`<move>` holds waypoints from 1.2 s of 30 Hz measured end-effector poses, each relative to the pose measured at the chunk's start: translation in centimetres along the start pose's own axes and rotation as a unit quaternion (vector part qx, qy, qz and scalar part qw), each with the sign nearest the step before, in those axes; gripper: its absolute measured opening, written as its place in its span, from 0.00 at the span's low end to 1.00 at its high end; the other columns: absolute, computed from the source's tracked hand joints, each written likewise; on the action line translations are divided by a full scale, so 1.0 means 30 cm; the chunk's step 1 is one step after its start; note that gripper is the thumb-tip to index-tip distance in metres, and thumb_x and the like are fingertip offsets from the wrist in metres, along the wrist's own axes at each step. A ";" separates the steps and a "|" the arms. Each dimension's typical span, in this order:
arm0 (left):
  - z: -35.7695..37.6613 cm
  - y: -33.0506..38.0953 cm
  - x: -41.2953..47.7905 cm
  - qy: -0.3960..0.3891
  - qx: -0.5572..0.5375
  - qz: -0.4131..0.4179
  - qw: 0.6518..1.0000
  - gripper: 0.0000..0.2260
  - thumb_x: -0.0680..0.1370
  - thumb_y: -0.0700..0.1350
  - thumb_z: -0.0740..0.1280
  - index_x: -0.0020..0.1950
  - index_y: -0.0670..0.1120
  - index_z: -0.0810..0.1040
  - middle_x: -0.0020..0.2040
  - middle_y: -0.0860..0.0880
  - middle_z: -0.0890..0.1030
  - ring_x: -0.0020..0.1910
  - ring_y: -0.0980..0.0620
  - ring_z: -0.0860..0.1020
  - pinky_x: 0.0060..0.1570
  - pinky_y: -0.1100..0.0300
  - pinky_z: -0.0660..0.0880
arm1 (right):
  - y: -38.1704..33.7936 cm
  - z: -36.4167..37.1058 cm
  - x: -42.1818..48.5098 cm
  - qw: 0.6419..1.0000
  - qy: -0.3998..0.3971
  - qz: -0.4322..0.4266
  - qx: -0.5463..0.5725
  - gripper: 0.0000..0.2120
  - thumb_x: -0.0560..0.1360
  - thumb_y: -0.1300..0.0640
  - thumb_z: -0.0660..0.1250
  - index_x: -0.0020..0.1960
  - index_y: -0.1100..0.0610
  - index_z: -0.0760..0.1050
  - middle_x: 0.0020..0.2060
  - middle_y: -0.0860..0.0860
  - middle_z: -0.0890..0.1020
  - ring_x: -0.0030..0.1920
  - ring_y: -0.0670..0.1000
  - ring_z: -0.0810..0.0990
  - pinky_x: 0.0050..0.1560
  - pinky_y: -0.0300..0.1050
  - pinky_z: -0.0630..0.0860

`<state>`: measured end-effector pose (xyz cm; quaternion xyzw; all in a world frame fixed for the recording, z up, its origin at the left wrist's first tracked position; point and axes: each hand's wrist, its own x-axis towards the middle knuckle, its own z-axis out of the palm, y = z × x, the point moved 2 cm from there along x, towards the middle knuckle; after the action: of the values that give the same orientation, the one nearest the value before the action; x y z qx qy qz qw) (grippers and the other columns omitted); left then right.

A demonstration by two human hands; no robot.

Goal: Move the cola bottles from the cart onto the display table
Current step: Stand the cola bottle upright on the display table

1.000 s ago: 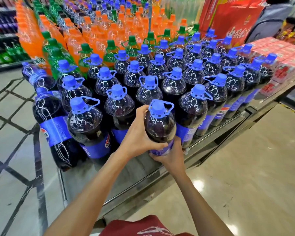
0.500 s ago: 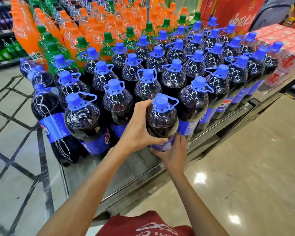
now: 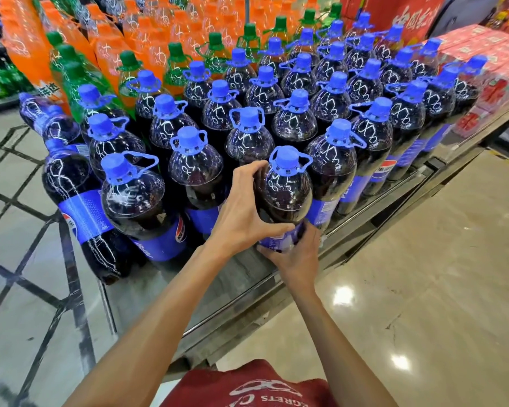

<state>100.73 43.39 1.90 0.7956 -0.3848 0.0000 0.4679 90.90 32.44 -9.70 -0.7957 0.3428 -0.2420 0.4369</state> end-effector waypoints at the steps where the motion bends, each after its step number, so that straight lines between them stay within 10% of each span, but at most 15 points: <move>1: 0.001 0.002 0.001 0.004 0.003 0.000 1.000 0.51 0.60 0.52 0.85 0.75 0.46 0.61 0.68 0.51 0.65 0.66 0.55 0.69 0.67 0.58 0.71 | 0.000 -0.002 0.000 1.000 -0.002 0.001 -0.001 0.49 0.57 0.43 0.85 0.70 0.53 0.65 0.62 0.47 0.71 0.61 0.46 0.72 0.53 0.44 0.72; 20: 0.022 0.005 -0.021 0.050 0.008 -0.018 0.999 0.51 0.59 0.54 0.85 0.75 0.47 0.62 0.65 0.51 0.65 0.66 0.55 0.69 0.67 0.58 0.71 | -0.014 -0.011 -0.005 0.998 -0.036 0.002 -0.050 0.53 0.61 0.41 0.83 0.77 0.56 0.61 0.69 0.50 0.68 0.70 0.50 0.67 0.58 0.42 0.70; 29: -0.008 0.037 -0.033 0.031 0.027 -0.034 0.999 0.49 0.61 0.54 0.85 0.75 0.48 0.61 0.68 0.52 0.66 0.66 0.59 0.69 0.63 0.64 0.69 | -0.031 -0.133 0.048 0.971 -0.168 -0.034 -0.167 0.39 0.70 0.44 0.77 0.74 0.53 0.65 0.67 0.53 0.73 0.64 0.55 0.76 0.58 0.53 0.77; 36: -0.040 0.134 -0.107 0.068 0.167 -0.001 0.984 0.34 0.70 0.48 0.80 0.72 0.49 0.69 0.64 0.49 0.69 0.60 0.48 0.75 0.46 0.49 0.79 | -0.013 -0.313 0.051 0.922 -0.263 -0.040 -0.280 0.35 0.75 0.44 0.72 0.77 0.54 0.64 0.68 0.57 0.71 0.68 0.59 0.71 0.63 0.56 0.74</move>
<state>96.44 45.17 4.42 0.8611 -0.3461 0.1182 0.3533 85.58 26.47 -4.51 -0.9335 0.2376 0.0647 0.2605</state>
